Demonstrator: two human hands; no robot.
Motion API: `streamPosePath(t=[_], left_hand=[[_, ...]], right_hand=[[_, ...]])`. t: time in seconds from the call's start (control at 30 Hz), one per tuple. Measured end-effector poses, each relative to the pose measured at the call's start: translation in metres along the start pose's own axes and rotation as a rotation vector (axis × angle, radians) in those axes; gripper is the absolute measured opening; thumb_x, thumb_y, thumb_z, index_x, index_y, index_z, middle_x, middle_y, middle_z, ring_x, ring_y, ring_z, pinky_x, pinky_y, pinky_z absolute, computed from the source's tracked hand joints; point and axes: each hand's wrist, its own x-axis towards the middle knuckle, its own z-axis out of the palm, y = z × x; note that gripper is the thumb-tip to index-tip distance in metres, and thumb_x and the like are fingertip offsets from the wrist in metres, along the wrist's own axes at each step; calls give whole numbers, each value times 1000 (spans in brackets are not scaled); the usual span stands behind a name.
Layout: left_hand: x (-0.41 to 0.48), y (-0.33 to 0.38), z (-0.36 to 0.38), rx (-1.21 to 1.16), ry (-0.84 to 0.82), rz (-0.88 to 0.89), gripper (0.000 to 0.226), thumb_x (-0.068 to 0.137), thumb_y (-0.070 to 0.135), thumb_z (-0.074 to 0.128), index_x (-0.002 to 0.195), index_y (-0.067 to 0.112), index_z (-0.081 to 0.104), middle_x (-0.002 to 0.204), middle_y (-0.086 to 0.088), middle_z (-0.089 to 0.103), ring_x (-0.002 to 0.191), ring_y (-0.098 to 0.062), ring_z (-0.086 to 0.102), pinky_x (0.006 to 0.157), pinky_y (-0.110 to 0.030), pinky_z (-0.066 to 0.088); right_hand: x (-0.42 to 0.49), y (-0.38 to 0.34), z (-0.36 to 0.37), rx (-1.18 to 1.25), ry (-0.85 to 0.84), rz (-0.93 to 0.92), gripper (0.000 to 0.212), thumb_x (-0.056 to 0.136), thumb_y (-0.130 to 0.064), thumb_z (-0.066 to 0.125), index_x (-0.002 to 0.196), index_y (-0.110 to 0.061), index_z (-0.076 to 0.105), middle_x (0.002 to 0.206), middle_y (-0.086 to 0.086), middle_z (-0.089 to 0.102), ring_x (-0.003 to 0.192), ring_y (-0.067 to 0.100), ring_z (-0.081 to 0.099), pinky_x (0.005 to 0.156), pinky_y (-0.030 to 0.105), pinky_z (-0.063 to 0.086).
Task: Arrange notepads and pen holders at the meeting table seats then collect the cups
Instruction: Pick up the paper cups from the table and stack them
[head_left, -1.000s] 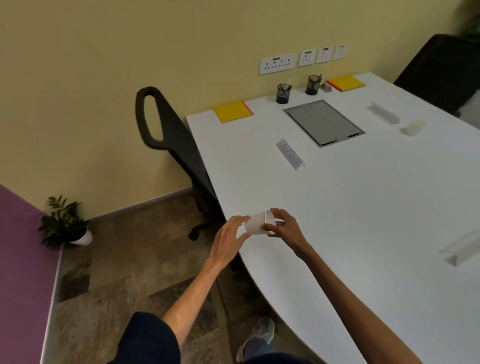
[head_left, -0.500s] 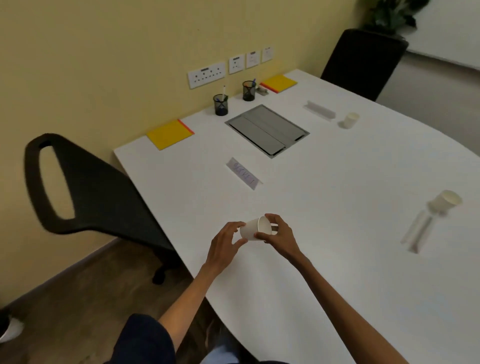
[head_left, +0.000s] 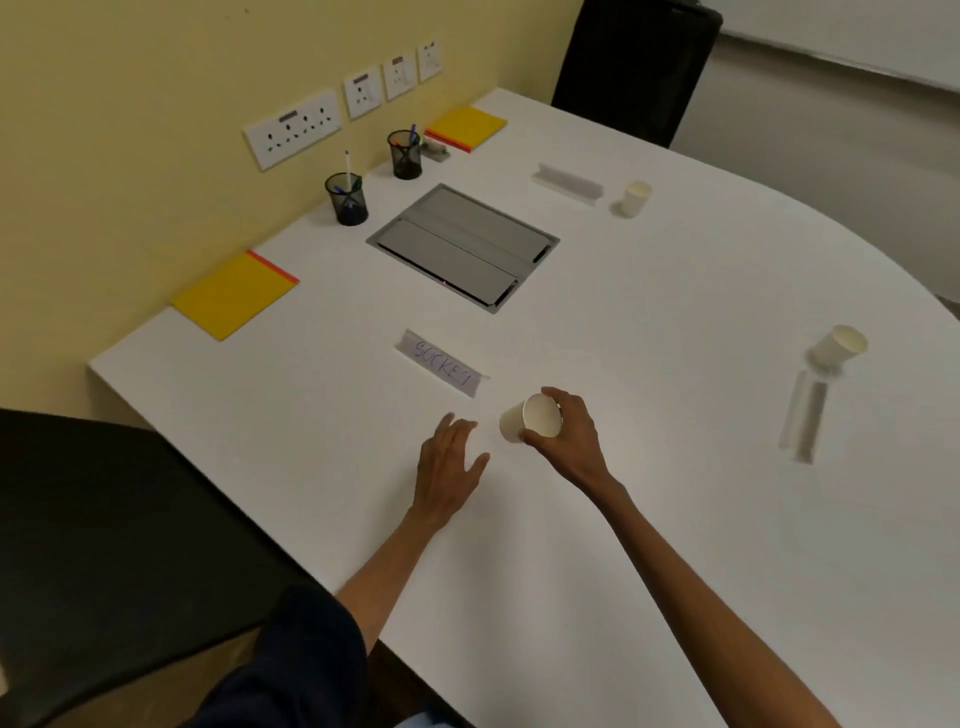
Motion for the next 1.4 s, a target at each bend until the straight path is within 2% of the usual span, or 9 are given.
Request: streamPosePath(t=[0.07, 0.2, 0.3, 0.47, 0.63, 0.8, 1.2, 1.4], left_hand=[[12, -14, 4, 56, -48, -28, 59, 97, 41, 51, 148, 15, 36, 157, -1, 31, 151, -15, 15, 117, -35, 24], [27, -41, 16, 106, -173, -126, 78, 96, 51, 47, 155, 12, 16, 164, -3, 10, 152, -15, 5, 121, -44, 16], [31, -62, 23, 141, -250, -172, 87, 93, 56, 47, 156, 12, 7, 165, -5, 6, 153, -17, 0, 123, -46, 12], [37, -89, 30, 152, -328, -197, 92, 91, 60, 48, 156, 12, 4, 165, -7, 0, 152, -20, -6, 123, -47, 8], [50, -104, 35, 255, -348, -184, 99, 90, 67, 40, 155, 8, -6, 164, -8, -8, 151, -21, -17, 120, -56, -6], [54, -113, 42, 250, -413, -190, 105, 88, 74, 35, 153, 11, -17, 163, -5, -19, 150, -21, -19, 119, -58, -7], [52, -119, 50, 300, -383, -174, 106, 86, 79, 29, 152, 11, -20, 161, -4, -23, 149, -21, -23, 119, -58, -10], [52, -118, 49, 287, -370, -177, 106, 86, 78, 31, 153, 11, -17, 162, -6, -21, 149, -22, -22, 120, -54, -10]], right_hand=[[12, 1, 7, -34, 9, 12, 74, 70, -29, 80, 135, -29, 46, 134, -3, 46, 118, 16, 50, 91, 26, 37], [34, 4, 22, -97, 8, 34, 75, 72, -29, 79, 138, -25, 44, 137, -1, 45, 122, 20, 50, 93, 26, 36], [49, 5, 33, -142, 18, 51, 76, 73, -32, 79, 139, -23, 43, 139, 0, 43, 123, 22, 50, 94, 28, 39], [77, 4, 49, -242, 22, 102, 83, 75, -41, 76, 145, -23, 36, 144, 1, 42, 126, 24, 49, 99, 44, 47], [103, 4, 65, -295, 15, 136, 86, 74, -42, 77, 146, -22, 35, 140, 3, 47, 125, 25, 51, 95, 43, 47], [117, 8, 79, -352, 2, 134, 85, 74, -41, 77, 146, -21, 36, 141, 3, 48, 126, 24, 50, 94, 40, 47], [124, 17, 89, -302, 14, 228, 92, 71, -41, 79, 148, -18, 34, 146, 1, 46, 131, 24, 48, 99, 40, 44], [119, 19, 92, -267, 18, 252, 103, 68, -49, 81, 151, -19, 28, 150, 2, 42, 136, 25, 42, 103, 44, 42]])
